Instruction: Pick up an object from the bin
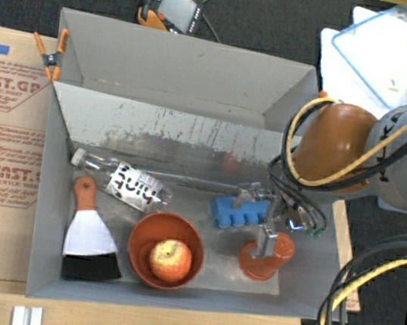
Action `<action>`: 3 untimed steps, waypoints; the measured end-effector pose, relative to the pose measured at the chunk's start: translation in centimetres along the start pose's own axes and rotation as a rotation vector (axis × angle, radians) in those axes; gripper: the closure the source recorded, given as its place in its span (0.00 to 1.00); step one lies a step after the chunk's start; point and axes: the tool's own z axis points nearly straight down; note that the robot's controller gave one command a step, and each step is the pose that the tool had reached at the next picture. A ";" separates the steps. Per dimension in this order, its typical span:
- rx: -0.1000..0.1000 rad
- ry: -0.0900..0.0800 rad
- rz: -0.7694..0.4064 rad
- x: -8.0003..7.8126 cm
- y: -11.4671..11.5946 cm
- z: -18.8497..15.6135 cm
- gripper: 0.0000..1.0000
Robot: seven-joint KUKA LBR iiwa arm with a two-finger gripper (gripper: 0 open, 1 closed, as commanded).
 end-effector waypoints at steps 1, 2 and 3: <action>0.002 -0.011 0.198 -3.9 0.4 -2.3 0.00; -0.001 0.002 0.067 -3.7 -0.6 2.4 0.00; 0.000 -0.012 0.284 -3.5 -0.5 5.3 0.00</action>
Offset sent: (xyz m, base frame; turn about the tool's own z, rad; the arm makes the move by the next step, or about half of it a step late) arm 0.0379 0.0027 -0.0224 0.0668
